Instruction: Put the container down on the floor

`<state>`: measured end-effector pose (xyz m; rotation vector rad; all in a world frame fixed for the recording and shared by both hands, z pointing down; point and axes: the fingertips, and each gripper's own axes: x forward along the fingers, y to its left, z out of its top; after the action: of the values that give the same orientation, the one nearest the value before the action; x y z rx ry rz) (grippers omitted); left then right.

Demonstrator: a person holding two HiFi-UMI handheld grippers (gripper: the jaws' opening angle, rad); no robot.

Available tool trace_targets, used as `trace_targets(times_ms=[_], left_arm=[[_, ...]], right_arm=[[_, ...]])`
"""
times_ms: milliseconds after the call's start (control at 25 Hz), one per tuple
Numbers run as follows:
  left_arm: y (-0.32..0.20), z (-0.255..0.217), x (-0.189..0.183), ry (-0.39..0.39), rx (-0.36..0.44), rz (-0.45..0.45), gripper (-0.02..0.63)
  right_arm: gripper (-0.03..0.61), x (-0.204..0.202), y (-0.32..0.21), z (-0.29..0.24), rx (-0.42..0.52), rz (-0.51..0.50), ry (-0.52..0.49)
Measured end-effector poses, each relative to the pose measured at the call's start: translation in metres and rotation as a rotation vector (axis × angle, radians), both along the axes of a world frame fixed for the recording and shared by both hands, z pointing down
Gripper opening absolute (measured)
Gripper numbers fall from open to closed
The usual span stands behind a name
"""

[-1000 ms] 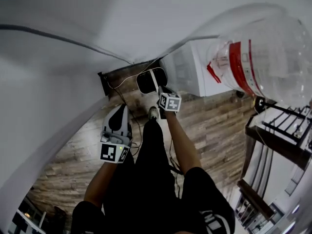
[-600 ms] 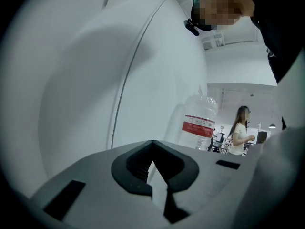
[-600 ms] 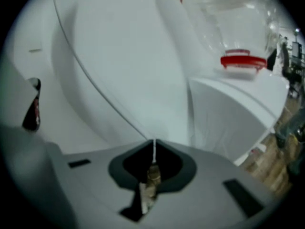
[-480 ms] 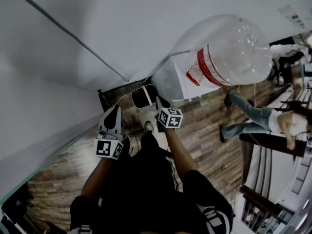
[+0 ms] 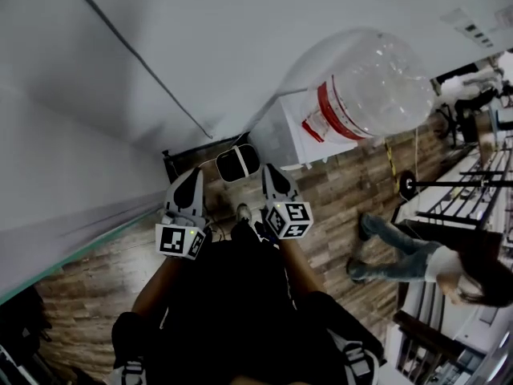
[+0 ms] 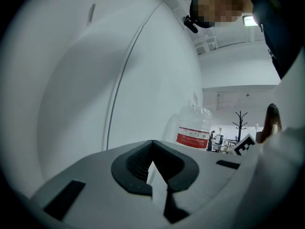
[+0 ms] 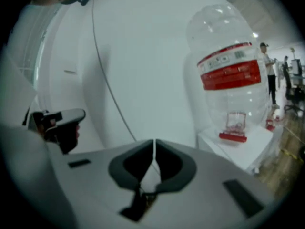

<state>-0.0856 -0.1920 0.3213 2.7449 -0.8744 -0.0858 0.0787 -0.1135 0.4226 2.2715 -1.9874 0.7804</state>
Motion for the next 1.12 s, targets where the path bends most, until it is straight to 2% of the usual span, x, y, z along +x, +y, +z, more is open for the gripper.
trace_targets(times_ms=[160, 440, 1120], left_arm=[[-0.002, -0.003, -0.001, 0.008, 0.002, -0.014, 0.028], [-0.002, -0.013, 0.007, 0.006, 0.021, 0.000, 0.028], [0.012, -0.008, 0.012, 0.013, 0.010, 0.031, 0.028]], right_arm=[[0.038, -0.016, 0.012, -0.032, 0.067, -0.012, 0.034], [0.035, -0.030, 0.027, -0.056, 0.113, -0.025, 0.028], [0.032, -0.032, 0.032, -0.059, 0.123, -0.030, 0.015]])
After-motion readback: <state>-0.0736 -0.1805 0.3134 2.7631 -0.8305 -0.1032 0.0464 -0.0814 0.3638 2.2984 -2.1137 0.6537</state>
